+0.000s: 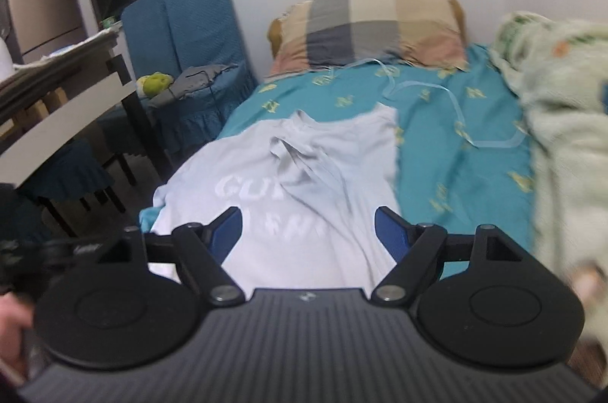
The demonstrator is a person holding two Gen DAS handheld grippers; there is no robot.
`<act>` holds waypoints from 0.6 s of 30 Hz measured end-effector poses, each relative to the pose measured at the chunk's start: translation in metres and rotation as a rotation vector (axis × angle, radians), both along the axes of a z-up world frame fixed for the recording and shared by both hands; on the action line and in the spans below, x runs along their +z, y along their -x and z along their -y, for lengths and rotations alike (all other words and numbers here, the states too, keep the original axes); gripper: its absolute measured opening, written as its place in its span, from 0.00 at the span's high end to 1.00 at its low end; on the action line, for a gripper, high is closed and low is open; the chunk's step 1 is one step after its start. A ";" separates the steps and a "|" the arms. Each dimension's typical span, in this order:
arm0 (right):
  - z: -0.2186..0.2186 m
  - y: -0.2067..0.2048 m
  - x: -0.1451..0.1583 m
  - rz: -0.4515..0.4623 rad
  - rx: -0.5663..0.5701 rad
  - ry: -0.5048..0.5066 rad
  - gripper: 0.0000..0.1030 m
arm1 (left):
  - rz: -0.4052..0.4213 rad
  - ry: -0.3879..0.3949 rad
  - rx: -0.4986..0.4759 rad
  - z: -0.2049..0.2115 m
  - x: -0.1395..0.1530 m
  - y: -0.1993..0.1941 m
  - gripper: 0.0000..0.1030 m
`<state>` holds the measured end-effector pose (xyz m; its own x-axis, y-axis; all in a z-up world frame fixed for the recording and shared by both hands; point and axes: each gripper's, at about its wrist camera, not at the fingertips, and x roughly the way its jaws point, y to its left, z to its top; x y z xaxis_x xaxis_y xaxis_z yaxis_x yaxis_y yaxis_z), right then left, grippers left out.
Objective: Fold clothes
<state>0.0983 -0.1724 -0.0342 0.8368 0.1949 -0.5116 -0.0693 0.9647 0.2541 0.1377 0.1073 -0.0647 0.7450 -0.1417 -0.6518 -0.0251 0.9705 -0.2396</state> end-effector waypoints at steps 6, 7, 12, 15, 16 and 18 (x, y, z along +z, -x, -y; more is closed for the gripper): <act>0.037 0.059 -0.017 -0.006 -0.101 -0.131 0.24 | 0.012 -0.013 -0.042 0.015 0.009 0.021 0.07; 0.042 0.063 -0.018 -0.010 -0.119 -0.134 0.24 | 0.016 -0.014 -0.052 0.019 0.011 0.025 0.07; 0.066 0.075 -0.008 0.044 -0.179 -0.159 0.24 | 0.027 0.022 -0.143 0.051 0.015 0.046 0.12; 0.081 0.078 -0.009 0.047 -0.222 -0.182 0.24 | 0.013 0.059 -0.218 0.080 0.014 0.055 0.18; 0.088 0.077 -0.010 0.039 -0.233 -0.198 0.24 | 0.012 0.073 -0.244 0.089 0.014 0.057 0.18; 0.101 0.078 -0.014 0.024 -0.257 -0.240 0.24 | 0.008 0.090 -0.300 0.112 0.012 0.059 0.22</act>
